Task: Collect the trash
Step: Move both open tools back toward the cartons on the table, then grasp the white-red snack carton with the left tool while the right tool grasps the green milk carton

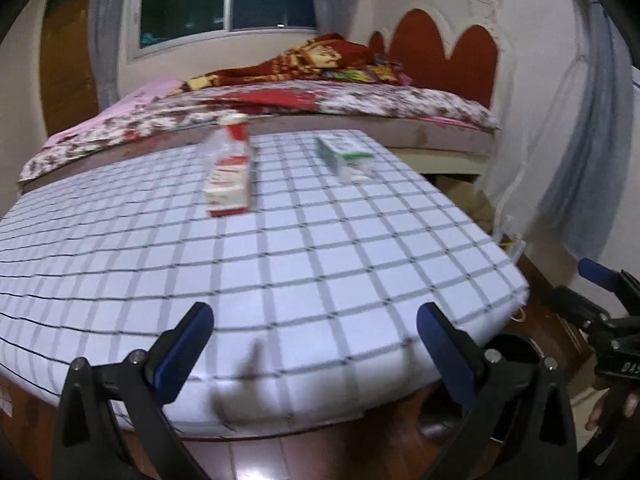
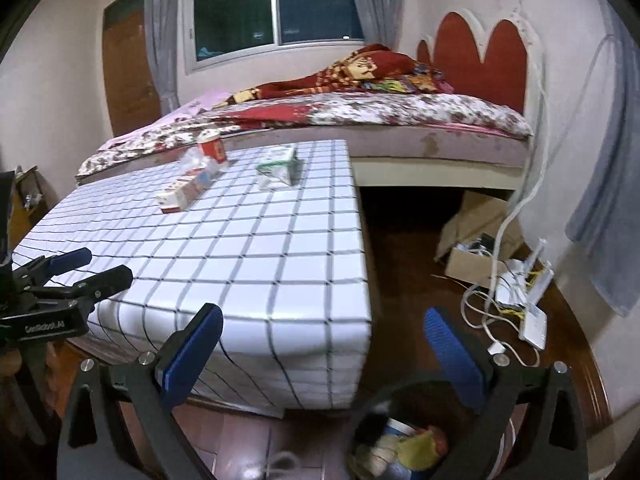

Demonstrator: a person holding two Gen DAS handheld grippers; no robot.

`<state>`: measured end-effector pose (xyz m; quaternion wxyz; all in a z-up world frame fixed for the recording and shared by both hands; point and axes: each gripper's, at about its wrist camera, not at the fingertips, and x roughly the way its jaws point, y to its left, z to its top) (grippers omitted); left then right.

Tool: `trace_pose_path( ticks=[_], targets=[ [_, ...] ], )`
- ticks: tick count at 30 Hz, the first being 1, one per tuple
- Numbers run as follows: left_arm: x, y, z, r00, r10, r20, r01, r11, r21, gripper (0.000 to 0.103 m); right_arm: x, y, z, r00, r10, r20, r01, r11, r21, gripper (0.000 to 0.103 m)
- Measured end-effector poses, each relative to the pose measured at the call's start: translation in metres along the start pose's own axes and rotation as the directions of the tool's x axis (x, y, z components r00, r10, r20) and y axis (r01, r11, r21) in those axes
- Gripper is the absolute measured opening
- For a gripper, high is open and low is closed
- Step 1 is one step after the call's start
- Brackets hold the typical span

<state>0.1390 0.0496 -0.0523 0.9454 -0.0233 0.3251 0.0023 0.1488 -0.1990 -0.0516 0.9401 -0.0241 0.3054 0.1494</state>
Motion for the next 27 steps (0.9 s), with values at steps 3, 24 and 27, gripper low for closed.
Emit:
trace_pose_path(
  ticks=[3, 24, 27],
  targets=[
    [0.009, 0.024, 0.013, 0.999, 0.041, 0.006, -0.041, 0.999, -0.024, 0.102, 0.016, 0.008, 0.014, 1.000, 0.025, -0.015, -0.025, 1.000, 0.006, 0.102],
    [0.156, 0.080, 0.097, 0.986, 0.123, -0.113, -0.132, 0.989, -0.073, 0.093, 0.237, 0.058, 0.155, 0.980, 0.069, -0.187, -0.080, 0.995, -0.054, 0.101],
    [0.162, 0.080, 0.100, 0.984, 0.122, -0.126, -0.131, 0.989, -0.070, 0.090, 0.259, 0.063, 0.162, 0.976, 0.062, -0.210, -0.076, 0.995, -0.062, 0.095]
  ],
)
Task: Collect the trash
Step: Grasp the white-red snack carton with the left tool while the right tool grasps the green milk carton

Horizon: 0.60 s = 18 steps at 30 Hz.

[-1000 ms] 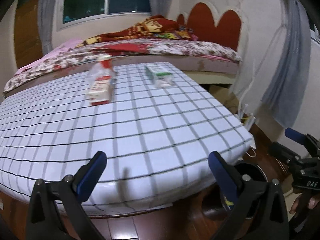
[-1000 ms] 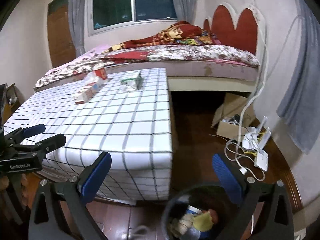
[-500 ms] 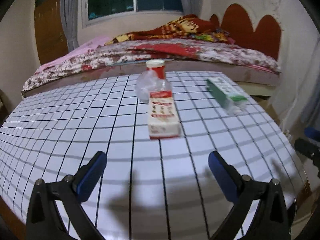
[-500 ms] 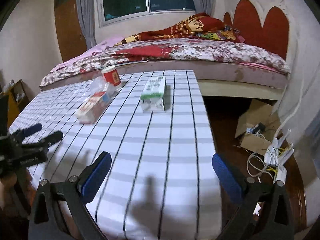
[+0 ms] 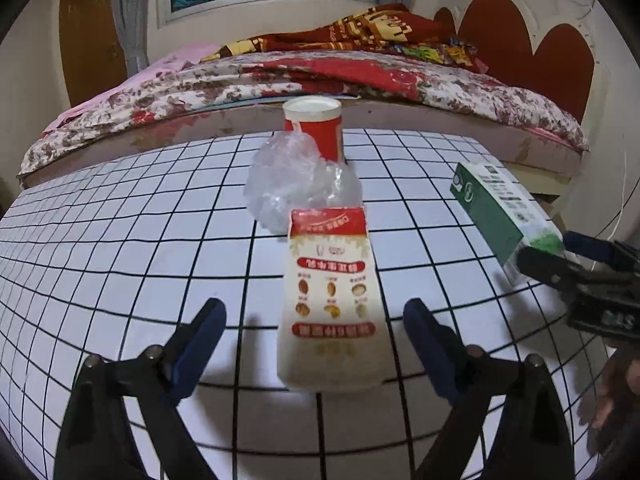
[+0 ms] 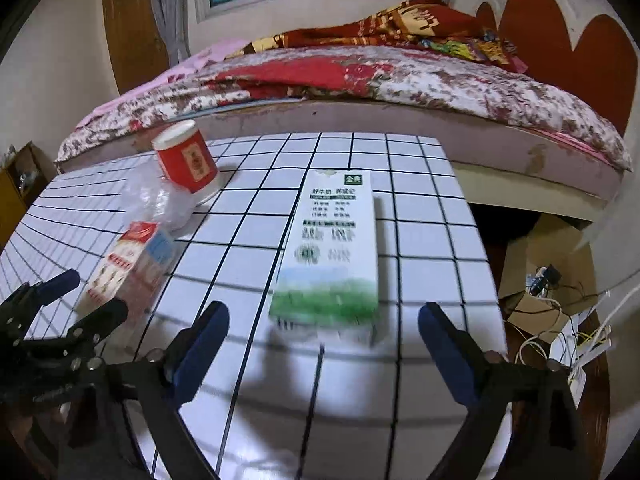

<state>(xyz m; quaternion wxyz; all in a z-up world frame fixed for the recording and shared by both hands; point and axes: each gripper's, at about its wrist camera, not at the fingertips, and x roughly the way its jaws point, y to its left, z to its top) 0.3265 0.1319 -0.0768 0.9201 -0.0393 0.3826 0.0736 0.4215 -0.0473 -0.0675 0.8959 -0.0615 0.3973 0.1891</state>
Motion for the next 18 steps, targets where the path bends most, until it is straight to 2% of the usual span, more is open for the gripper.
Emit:
trace_pose_path(
  ticks=[2, 5, 6, 8, 9, 10, 13, 18],
  targets=[
    [0.002, 0.000, -0.001, 1.000, 0.003, -0.011, -0.003, 1.000, 0.003, 0.088, 0.013, 0.002, 0.006, 1.000, -0.016, -0.018, 0.016, 1.000, 0.003, 0.094],
    [0.003, 0.002, -0.005, 1.000, -0.008, -0.030, 0.008, 1.000, -0.010, 0.087, 0.022, 0.000, 0.010, 0.999, -0.019, -0.036, 0.020, 0.999, 0.027, 0.084],
    [0.003, 0.003, -0.005, 0.999, -0.014, -0.030, 0.014, 1.000, -0.016, 0.084, 0.022, -0.001, 0.010, 0.999, -0.017, -0.036, 0.018, 0.999, 0.032, 0.080],
    [0.006, 0.002, -0.003, 0.999, -0.016, -0.040, 0.016, 1.000, -0.014, 0.076, 0.026, 0.000, 0.009, 0.999, -0.014, -0.049, 0.015, 0.999, 0.034, 0.071],
    [0.010, 0.002, -0.002, 0.998, -0.017, -0.055, 0.017, 1.000, -0.010, 0.067, 0.027, 0.001, 0.008, 0.998, -0.009, -0.060, 0.012, 0.999, 0.034, 0.063],
    [0.013, 0.002, -0.001, 0.997, -0.033, -0.070, 0.032, 0.999, -0.011, 0.052, 0.028, 0.001, 0.008, 0.998, -0.008, -0.066, 0.010, 0.999, 0.032, 0.061],
    [0.014, 0.002, -0.001, 0.995, -0.068, -0.075, 0.068, 0.998, -0.009, 0.051, 0.024, 0.003, 0.006, 0.998, -0.009, -0.065, 0.011, 1.000, 0.022, 0.058],
    [-0.014, -0.005, -0.010, 0.998, -0.070, -0.005, 0.070, 0.996, 0.051, 0.051, -0.001, 0.004, -0.006, 1.000, -0.004, -0.023, 0.004, 1.000, -0.015, 0.056]
  ],
)
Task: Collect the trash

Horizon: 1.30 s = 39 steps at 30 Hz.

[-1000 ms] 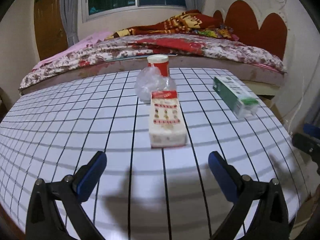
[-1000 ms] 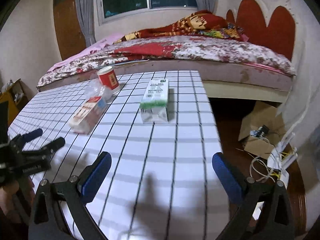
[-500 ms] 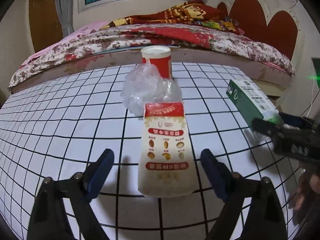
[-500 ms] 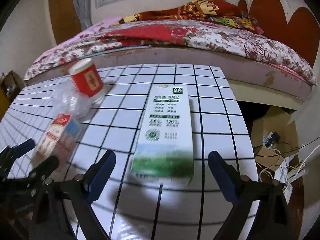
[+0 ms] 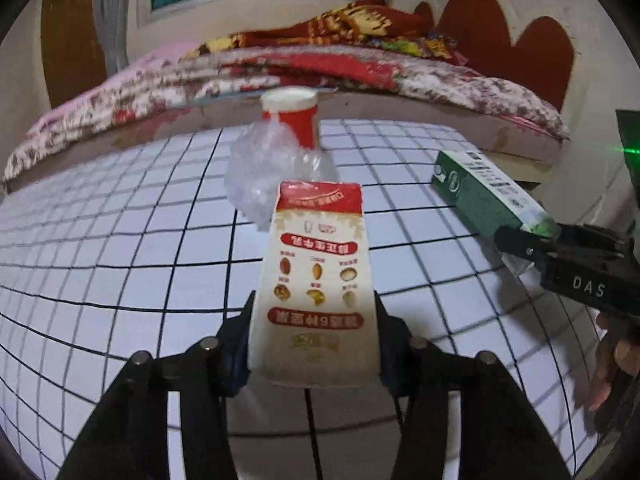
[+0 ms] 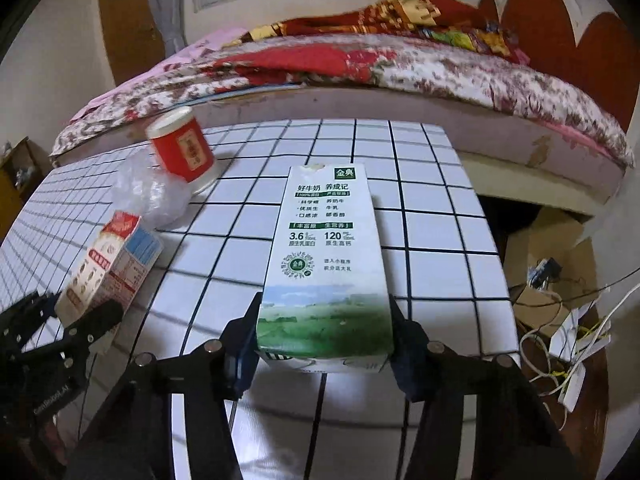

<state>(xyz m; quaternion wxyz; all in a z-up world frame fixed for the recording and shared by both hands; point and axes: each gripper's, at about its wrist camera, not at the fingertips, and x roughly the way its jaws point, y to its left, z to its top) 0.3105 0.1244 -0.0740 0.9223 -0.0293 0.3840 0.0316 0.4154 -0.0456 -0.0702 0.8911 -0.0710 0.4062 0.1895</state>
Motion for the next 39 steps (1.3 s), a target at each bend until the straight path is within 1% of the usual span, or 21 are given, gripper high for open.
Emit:
trace_pose_path(
  ticks=[4, 6, 10, 17, 26, 31, 39],
  targets=[
    [-0.024, -0.008, -0.008, 0.999, -0.016, 0.033, 0.015, 1.000, 0.019, 0.051, -0.030, -0.002, -0.015, 0.999, 0.014, 0.049, -0.014, 1.000, -0.005, 0.056],
    [-0.039, -0.016, -0.015, 0.999, -0.020, 0.048, 0.018, 0.999, 0.042, 0.051, -0.051, -0.004, -0.026, 0.997, 0.027, 0.075, -0.027, 1.000, -0.001, 0.056],
    [-0.061, -0.029, -0.025, 0.997, -0.035, 0.069, 0.030, 0.997, 0.066, 0.051, -0.088, -0.007, -0.045, 0.992, 0.023, 0.121, -0.023, 1.000, 0.004, 0.056],
    [-0.092, -0.047, -0.042, 0.993, -0.070, 0.096, 0.063, 0.995, 0.073, 0.051, -0.142, -0.020, -0.081, 0.986, 0.017, 0.164, -0.025, 0.999, 0.043, 0.056],
    [-0.126, -0.064, -0.062, 0.986, -0.110, 0.122, 0.098, 0.990, 0.101, 0.051, -0.191, -0.031, -0.124, 0.979, -0.011, 0.203, -0.001, 0.998, 0.058, 0.056],
    [-0.140, -0.071, -0.075, 0.984, -0.127, 0.128, 0.113, 0.987, 0.115, 0.051, -0.223, -0.043, -0.152, 0.972, -0.045, 0.232, 0.031, 0.998, 0.063, 0.056],
    [-0.153, -0.094, -0.093, 0.978, -0.166, 0.126, 0.150, 0.980, 0.129, 0.051, -0.247, -0.054, -0.193, 0.965, -0.091, 0.246, 0.074, 0.994, 0.075, 0.056]
  ],
)
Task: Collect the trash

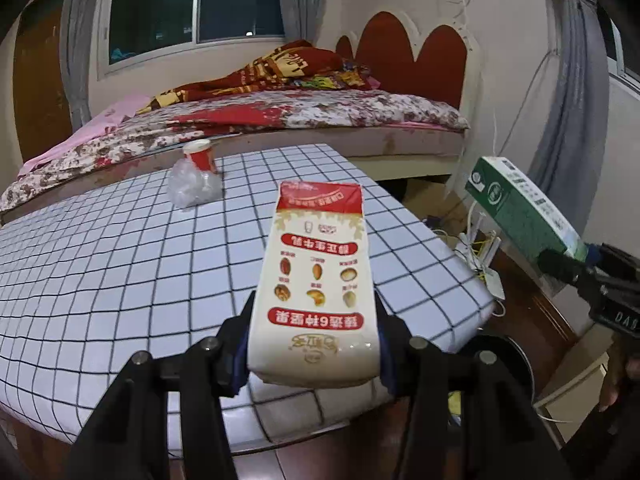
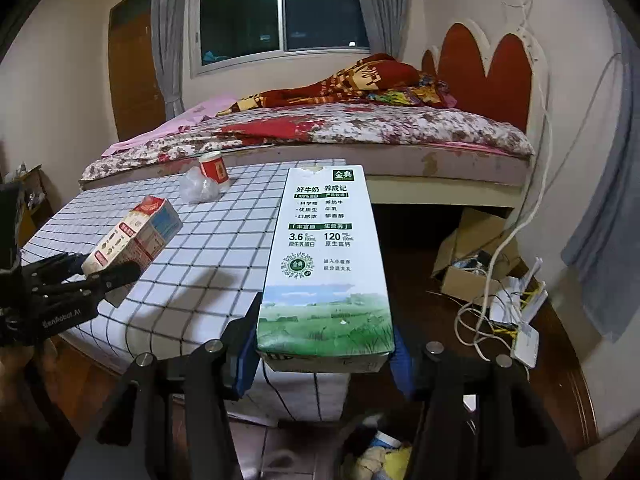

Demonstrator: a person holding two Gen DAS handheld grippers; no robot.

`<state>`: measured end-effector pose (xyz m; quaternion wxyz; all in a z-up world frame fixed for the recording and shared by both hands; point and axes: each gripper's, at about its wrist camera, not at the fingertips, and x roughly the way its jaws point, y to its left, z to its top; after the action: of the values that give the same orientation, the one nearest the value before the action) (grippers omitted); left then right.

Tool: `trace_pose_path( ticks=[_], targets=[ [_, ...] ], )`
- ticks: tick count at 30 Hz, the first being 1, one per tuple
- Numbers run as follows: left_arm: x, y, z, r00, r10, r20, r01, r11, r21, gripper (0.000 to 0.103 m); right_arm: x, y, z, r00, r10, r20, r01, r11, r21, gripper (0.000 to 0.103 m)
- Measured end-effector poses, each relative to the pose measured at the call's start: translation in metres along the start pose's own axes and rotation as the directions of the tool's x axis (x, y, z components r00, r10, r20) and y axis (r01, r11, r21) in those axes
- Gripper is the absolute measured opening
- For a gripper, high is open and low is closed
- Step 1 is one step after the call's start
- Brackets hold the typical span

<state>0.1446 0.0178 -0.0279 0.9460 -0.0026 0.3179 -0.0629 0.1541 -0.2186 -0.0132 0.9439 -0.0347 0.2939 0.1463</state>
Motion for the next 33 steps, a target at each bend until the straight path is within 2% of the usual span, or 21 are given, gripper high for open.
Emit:
trace_pose_path(
  ticks=[6, 14, 33],
  targets=[
    [-0.008, -0.023, -0.008, 1.000, -0.024, 0.000, 0.024, 0.999, 0.038, 0.051, -0.021, -0.012, -0.023, 0.999, -0.049, 0.021, 0.049, 0.999, 0.009, 0.056],
    [-0.008, -0.050, -0.014, 0.998, -0.066, -0.012, 0.067, 0.995, 0.075, 0.051, -0.036, -0.046, -0.046, 0.995, -0.097, 0.002, 0.096, 0.993, 0.067, 0.056],
    [0.000, -0.114, -0.024, 0.986, -0.158, -0.057, 0.166, 0.973, 0.163, 0.051, -0.057, -0.081, -0.077, 0.988, -0.154, -0.023, 0.156, 0.984, 0.090, 0.056]
  ],
)
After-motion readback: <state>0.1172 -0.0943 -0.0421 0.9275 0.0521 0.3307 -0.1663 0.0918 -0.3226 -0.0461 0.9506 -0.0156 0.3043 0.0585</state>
